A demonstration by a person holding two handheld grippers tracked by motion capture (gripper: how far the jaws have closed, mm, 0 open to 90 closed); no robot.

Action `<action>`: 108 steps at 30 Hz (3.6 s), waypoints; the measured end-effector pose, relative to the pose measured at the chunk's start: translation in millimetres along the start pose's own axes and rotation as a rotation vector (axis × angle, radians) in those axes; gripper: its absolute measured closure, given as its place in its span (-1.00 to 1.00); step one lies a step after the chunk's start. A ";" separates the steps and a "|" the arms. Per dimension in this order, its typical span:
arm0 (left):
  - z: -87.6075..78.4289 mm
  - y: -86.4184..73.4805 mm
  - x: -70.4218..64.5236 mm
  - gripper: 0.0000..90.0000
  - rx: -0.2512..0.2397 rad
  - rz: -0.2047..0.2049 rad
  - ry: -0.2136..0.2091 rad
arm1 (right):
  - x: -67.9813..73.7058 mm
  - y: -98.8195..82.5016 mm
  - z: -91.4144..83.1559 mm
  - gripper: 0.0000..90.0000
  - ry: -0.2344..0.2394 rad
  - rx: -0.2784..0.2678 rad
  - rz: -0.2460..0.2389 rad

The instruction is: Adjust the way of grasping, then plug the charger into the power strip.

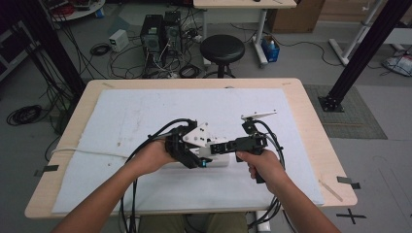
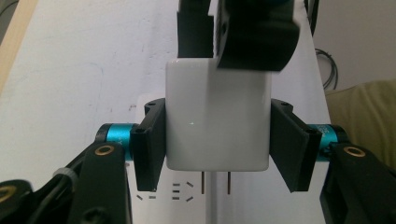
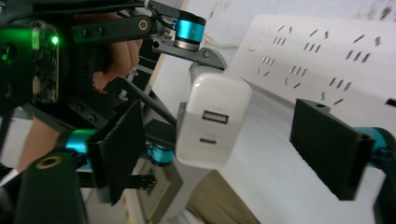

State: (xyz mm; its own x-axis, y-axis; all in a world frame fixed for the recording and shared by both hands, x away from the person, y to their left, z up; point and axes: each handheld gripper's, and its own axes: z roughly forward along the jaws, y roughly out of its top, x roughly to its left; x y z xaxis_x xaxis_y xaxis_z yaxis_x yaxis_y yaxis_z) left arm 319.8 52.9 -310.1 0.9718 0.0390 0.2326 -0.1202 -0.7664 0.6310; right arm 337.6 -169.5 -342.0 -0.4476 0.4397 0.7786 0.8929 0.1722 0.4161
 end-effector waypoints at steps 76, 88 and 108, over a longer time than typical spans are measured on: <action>-102.0 -140.4 54.4 -0.57 0.476 -0.451 0.078 | 14.0 35.0 -87.3 0.37 -0.724 0.454 -0.764; -89.9 -142.5 57.5 -0.57 0.456 -0.430 0.092 | 47.4 66.6 -24.2 0.37 -0.594 0.460 -0.835; -82.5 -147.1 56.2 -0.57 0.445 -0.420 0.074 | 15.1 80.3 90.6 0.38 -0.616 0.762 -1.006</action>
State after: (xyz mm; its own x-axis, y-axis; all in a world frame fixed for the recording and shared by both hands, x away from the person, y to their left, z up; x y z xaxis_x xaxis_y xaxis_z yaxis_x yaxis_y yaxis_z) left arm 375.3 220.8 -328.8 0.8991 0.4280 0.0922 0.3815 -0.8693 0.3144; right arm 406.9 -69.1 -339.4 -0.9870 0.1206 -0.1067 0.1030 0.9822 0.1569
